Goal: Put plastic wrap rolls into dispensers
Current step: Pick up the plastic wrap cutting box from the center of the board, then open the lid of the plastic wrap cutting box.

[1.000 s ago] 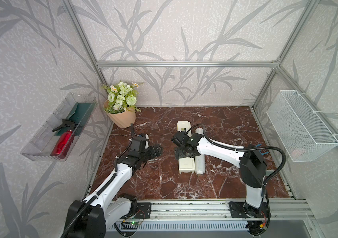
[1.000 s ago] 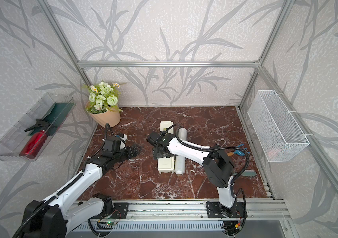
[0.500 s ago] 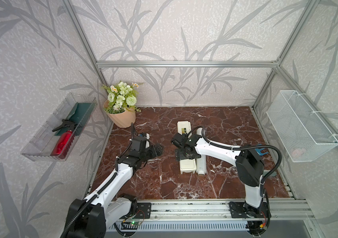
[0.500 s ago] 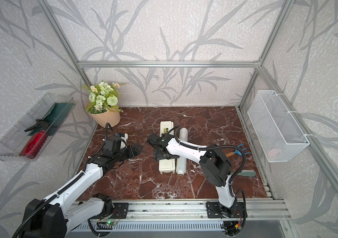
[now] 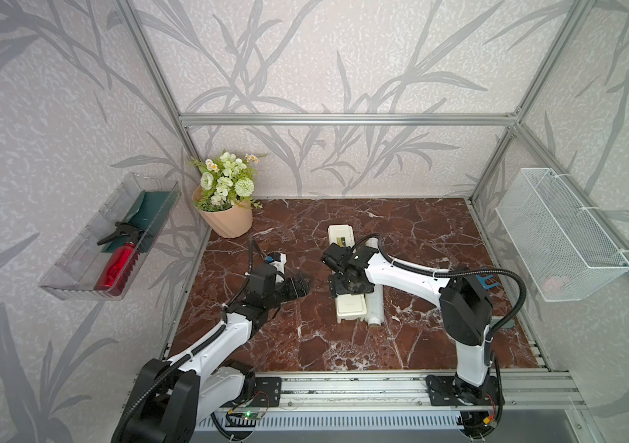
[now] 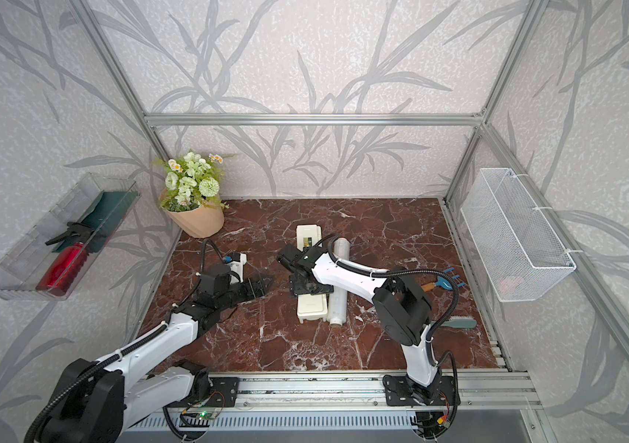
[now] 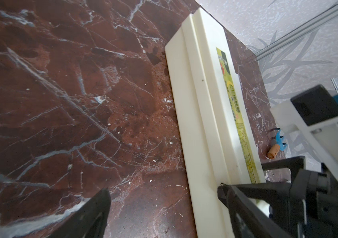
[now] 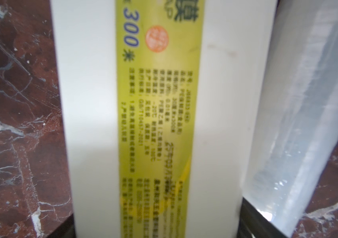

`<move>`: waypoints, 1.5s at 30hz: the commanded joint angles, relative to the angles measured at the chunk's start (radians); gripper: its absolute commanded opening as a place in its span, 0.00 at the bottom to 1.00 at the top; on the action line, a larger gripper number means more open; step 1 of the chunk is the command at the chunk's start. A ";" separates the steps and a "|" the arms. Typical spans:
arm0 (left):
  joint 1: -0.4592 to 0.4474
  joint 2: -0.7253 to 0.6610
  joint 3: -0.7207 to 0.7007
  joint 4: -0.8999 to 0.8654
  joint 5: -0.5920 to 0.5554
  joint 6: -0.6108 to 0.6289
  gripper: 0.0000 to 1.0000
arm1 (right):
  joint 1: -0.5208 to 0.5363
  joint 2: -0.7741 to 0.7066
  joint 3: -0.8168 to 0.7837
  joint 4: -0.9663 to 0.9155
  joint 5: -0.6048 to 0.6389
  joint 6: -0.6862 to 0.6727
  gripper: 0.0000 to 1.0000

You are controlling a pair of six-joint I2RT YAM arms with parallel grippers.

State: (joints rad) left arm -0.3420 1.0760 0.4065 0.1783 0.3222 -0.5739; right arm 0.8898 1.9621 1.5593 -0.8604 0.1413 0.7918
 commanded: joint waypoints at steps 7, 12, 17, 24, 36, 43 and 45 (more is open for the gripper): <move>-0.170 -0.126 -0.158 0.277 -0.261 0.275 0.88 | -0.109 -0.012 0.155 -0.013 -0.134 0.050 0.79; -0.216 -0.187 -0.210 0.331 -0.273 0.380 0.89 | -0.142 0.035 0.308 -0.099 -0.135 0.089 0.76; -0.300 -0.155 -0.219 0.419 -0.305 0.529 0.99 | -0.159 0.058 0.416 -0.142 -0.143 0.142 0.75; -0.386 -0.081 -0.235 0.557 -0.355 0.675 0.99 | -0.161 0.107 0.531 -0.173 -0.120 0.186 0.73; -0.440 0.255 -0.207 1.040 -0.513 0.775 0.99 | -0.142 0.114 0.535 -0.180 -0.141 0.279 0.72; -0.448 0.424 -0.187 1.236 -0.501 0.805 0.99 | -0.124 0.100 0.473 -0.146 -0.154 0.310 0.72; -0.450 0.431 -0.178 1.236 -0.503 0.803 0.99 | -0.121 0.097 0.463 -0.137 -0.159 0.312 0.72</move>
State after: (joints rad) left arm -0.7887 1.4998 0.1970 1.2861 -0.1638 0.1921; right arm 0.7605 2.0960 2.0312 -1.0286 -0.0196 1.0904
